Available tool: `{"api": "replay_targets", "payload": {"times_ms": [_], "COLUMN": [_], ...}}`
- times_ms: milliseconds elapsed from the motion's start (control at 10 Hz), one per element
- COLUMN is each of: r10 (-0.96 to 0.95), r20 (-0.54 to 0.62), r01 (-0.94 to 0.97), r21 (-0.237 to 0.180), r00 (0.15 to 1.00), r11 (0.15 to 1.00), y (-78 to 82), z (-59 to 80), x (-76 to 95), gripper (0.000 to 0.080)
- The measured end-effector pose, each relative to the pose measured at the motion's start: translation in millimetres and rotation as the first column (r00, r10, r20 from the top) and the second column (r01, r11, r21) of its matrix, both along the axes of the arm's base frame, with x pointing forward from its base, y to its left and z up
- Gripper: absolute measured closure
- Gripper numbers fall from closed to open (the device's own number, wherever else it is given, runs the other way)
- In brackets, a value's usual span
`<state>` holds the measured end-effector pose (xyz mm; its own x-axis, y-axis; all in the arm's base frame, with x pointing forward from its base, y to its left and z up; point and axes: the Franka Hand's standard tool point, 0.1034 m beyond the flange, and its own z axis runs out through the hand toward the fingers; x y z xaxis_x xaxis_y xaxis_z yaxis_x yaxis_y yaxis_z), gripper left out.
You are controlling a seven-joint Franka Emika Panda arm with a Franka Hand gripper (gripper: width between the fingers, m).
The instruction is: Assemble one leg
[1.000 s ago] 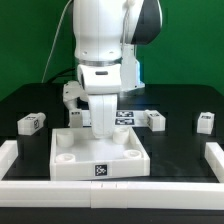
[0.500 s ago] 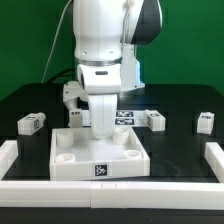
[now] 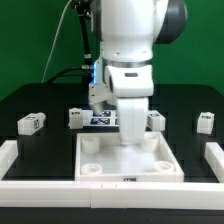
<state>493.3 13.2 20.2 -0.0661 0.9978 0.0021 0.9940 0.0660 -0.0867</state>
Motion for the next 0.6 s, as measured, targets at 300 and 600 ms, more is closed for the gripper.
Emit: {"api": "replay_targets", "payload": {"times_ms": [300, 600], "r10": [-0.072, -0.069], "r20": [-0.043, -0.042], "r01": [0.071, 0.069], "r21": [-0.016, -0.010], "r00": [0.996, 0.997], "r11": [0.997, 0.998], "y": [22.4, 35.9], "z": [0.0, 0.4], "x": [8.7, 8.7], "gripper": [0.0736, 0.0736]}}
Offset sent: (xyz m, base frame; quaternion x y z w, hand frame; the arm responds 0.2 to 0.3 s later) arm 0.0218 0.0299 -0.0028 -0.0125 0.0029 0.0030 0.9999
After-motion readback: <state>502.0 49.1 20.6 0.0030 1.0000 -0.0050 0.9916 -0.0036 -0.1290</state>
